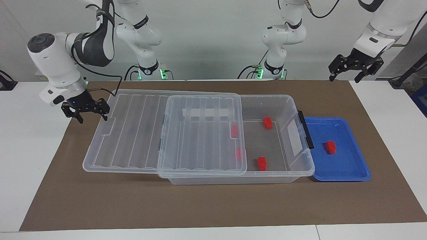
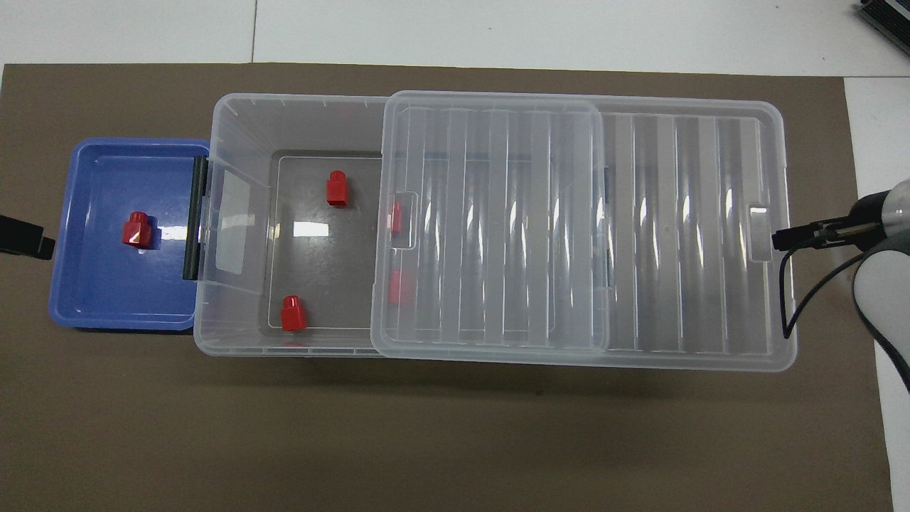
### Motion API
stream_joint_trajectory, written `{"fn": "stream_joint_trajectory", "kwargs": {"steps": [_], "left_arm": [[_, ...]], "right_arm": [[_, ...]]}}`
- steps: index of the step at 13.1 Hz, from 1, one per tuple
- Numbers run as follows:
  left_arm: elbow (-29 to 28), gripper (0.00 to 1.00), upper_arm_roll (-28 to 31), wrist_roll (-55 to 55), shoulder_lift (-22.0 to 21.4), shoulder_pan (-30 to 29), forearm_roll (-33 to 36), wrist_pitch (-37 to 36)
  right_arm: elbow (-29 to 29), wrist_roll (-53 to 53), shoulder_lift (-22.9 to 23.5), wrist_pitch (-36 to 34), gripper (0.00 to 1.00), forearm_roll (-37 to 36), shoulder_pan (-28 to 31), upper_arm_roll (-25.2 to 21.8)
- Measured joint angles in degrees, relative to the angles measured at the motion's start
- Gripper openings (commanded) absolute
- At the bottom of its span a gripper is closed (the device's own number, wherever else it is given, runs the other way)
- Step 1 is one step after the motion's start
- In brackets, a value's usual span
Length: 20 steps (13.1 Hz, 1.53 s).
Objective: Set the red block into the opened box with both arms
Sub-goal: 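Reach the left gripper down to the red block in the blue tray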
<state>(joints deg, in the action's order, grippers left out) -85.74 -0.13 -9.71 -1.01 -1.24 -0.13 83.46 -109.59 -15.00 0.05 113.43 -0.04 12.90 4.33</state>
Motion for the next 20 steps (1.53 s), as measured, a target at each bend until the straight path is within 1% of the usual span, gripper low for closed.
{"fn": "stream_joint_trajectory", "kwargs": {"steps": [1, 3, 5, 6, 8, 10, 12, 15, 17, 18, 20], "left_arm": [[-0.05, 1.00, 0.08, 0.00, 0.00, -0.52, 0.00, 1.80], [-0.70, 1.00, 0.15, -0.26, 0.03, -1.91, 0.00, 4.69], [-2.30, 1.00, 0.16, -2.03, 0.32, -2.61, 0.00, 7.24], [-4.00, 1.00, 0.21, -4.13, 0.62, -3.28, 0.01, 9.85], [-9.12, 1.00, 0.25, -7.13, 1.68, -5.04, 0.01, 17.75], [-14.56, 1.00, 0.26, -7.92, 3.98, -5.95, 0.00, 26.32], [-18.07, 1.00, 0.23, -7.98, 7.75, -6.03, 0.01, 34.13], [-22.91, 1.00, 0.15, -7.99, 11.33, -6.03, 0.01, 44.33], [-24.92, 1.00, 0.23, -7.98, 13.84, -6.70, 0.01, 48.46], [-25.46, 0.95, 0.24, -8.08, 15.22, -7.35, 0.01, 50.20], [-27.74, 0.95, 0.25, -9.02, 17.56, -8.36, 0.01, 55.36]], "right_arm": [[1.67, 1.80, -0.09, -2.24, 0.99, 0.00, -0.54, 0.06], [5.92, 8.85, -0.38, -7.91, 1.00, -0.45, -2.37, 0.17], [10.07, 16.96, -0.54, -12.76, 1.00, -3.09, -4.89, 0.25], [11.76, 20.51, -0.55, -14.60, 1.00, -4.16, -6.49, 0.30], [15.09, 26.37, -0.56, -18.56, 1.00, -4.65, -9.21, 0.37], [17.95, 28.45, -0.57, -21.12, 1.00, -4.65, -9.86, 0.41], [19.01, 28.61, -0.57, -21.91, 1.00, -4.57, -9.33, 0.36], [19.01, 28.56, -0.58, -22.53, 1.00, -4.43, -7.73, 0.28], [18.49, 28.17, -0.60, -22.73, 1.00, -4.27, -6.50, 0.27], [18.30, 28.17, -0.60, -22.73, 1.00, -4.22, -6.43, 0.26], [18.15, 28.17, -0.68, -22.75, 1.00, -4.09, -6.72, 0.34]]}}
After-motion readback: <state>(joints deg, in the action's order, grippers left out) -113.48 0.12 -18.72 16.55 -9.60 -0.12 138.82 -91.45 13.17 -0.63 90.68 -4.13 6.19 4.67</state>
